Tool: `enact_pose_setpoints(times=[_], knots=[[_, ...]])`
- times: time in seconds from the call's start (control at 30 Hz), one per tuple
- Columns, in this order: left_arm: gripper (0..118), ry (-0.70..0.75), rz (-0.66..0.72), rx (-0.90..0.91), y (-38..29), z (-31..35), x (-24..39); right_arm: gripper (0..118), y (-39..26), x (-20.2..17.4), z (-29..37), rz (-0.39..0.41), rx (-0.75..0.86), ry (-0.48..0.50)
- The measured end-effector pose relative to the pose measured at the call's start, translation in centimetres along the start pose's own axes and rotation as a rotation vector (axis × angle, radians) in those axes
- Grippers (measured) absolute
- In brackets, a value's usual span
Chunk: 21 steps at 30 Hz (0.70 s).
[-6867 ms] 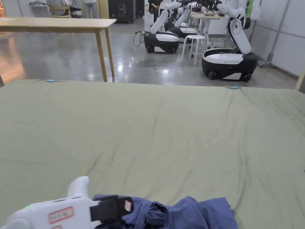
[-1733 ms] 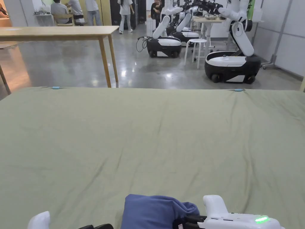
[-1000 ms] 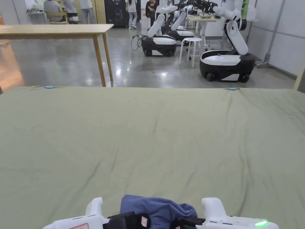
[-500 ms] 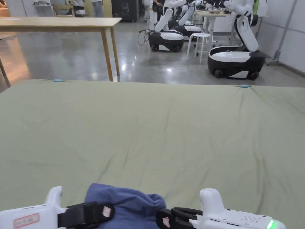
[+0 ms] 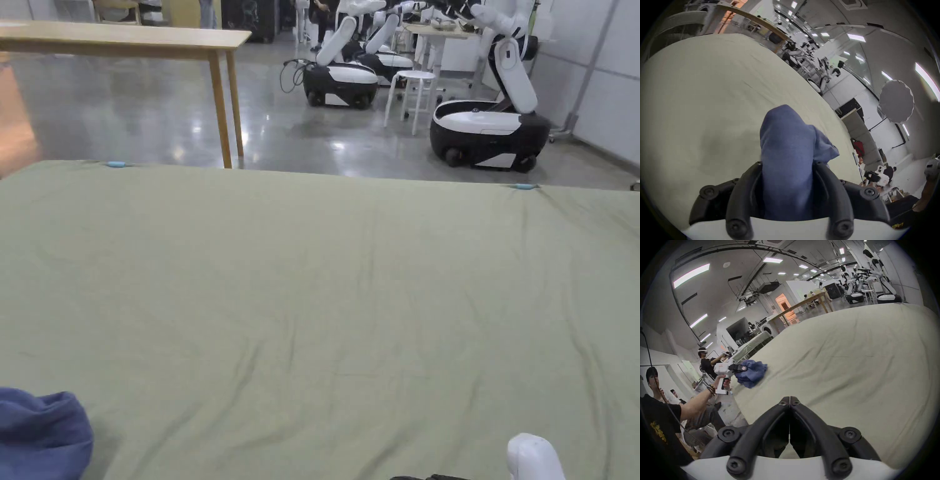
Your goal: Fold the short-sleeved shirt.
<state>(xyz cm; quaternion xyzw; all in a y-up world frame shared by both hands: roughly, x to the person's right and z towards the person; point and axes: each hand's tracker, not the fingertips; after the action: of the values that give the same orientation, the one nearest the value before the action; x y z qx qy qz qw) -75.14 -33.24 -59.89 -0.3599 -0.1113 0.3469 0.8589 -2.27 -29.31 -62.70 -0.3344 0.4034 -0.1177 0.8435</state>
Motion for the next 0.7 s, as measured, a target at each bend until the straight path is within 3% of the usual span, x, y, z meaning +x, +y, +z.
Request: enact_pose_setpoints(times=[0.17, 0.23, 0.27, 0.33, 0.37, 0.47, 0.6, 0.7], knots=[[38, -0.030, -0.052, -0.057, 1.3, 0.3, -2.8, 0, -0.4, 0.1, -0.2, -0.015, -0.018, -0.050], [38, -0.017, -0.067, -0.059, -0.1, -0.6, -1.3, 0, -0.5, 0.0, -0.2, -0.014, -0.024, -0.061], [49, -0.007, -0.064, -0.051, -0.1, -0.7, -1.2, 0, -0.5, -0.1, -0.2, -0.011, -0.026, -0.067], [107, 0.054, -0.054, -0.020, 0.0, -0.8, -0.6, 0, -0.4, -0.3, 0.1, -0.004, -0.024, -0.067], [118, 0.096, -0.069, -0.017, -0.3, -0.5, 0.0, 0, -0.3, -0.3, 0.3, -0.001, -0.021, -0.062], [117, 0.061, -0.057, 0.034, -1.3, 1.6, 2.7, 0, 0.0, -0.5, 1.3, 0.017, -0.003, -0.060], [118, 0.086, -0.087, 0.170, -4.1, 4.8, 10.7, 0, 0.2, -0.6, 3.8, 0.024, 0.034, -0.061], [117, 0.001, -0.163, 0.264, -7.0, 4.9, 14.0, 0, -0.4, -0.1, 6.2, 0.014, 0.066, -0.066]])
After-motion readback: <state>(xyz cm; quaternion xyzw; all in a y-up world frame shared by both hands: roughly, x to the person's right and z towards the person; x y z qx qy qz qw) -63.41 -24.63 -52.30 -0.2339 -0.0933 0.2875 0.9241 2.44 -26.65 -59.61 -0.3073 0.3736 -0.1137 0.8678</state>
